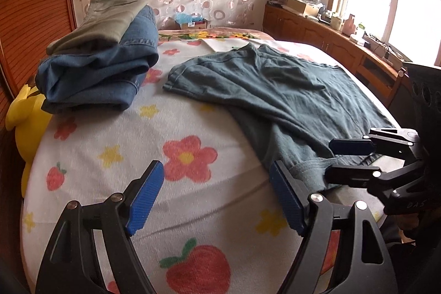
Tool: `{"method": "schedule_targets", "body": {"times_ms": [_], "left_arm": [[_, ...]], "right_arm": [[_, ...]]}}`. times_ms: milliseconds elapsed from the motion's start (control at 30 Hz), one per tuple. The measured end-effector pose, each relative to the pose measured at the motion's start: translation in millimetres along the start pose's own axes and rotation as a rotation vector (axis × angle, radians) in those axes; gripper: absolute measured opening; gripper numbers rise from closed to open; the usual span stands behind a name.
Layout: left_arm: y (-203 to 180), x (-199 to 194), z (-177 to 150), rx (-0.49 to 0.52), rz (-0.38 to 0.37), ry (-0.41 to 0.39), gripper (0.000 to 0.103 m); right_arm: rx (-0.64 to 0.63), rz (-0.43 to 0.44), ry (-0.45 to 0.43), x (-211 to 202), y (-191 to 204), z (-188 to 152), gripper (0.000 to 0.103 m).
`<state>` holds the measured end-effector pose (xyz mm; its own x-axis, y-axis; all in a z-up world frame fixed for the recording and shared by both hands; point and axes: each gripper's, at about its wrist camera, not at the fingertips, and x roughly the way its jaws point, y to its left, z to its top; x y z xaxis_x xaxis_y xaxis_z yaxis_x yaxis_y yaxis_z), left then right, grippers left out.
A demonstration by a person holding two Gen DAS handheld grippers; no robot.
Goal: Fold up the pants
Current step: 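Grasp one leg hem with the right gripper, fold it over the other leg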
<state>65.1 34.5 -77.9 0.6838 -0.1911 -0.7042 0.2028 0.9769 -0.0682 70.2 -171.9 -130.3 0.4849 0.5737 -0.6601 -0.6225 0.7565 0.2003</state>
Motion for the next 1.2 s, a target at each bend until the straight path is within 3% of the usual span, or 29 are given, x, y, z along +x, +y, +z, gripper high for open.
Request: {"method": "schedule_targets", "body": {"times_ms": [133,200,300,400,733,1200], "left_arm": [[1.1,1.5,-2.2,-0.005,0.0,0.005,0.08],[1.5,1.6,-2.5,-0.006,0.001,0.005,0.08],[1.4,1.5,-2.7,-0.005,0.003,0.005,0.08],[-0.2,0.1,-2.0,-0.003,-0.005,-0.001,0.08],[-32.0,-8.9,20.6,0.069,-0.051,-0.048,0.08],[-79.5,1.6,51.5,0.165,-0.118,-0.057,0.08]], "right_arm": [[-0.022,-0.005,-0.002,5.3,6.2,3.0,0.037],[-0.035,0.001,-0.006,6.2,9.6,4.0,0.021],[-0.052,0.006,-0.018,2.7,11.0,2.1,0.011],[-0.047,0.019,-0.053,-8.4,6.3,1.7,0.008],[-0.024,-0.056,-0.194,-75.9,-23.4,5.4,0.008],[0.032,-0.187,-0.285,-144.5,-41.8,-24.0,0.007]]}}
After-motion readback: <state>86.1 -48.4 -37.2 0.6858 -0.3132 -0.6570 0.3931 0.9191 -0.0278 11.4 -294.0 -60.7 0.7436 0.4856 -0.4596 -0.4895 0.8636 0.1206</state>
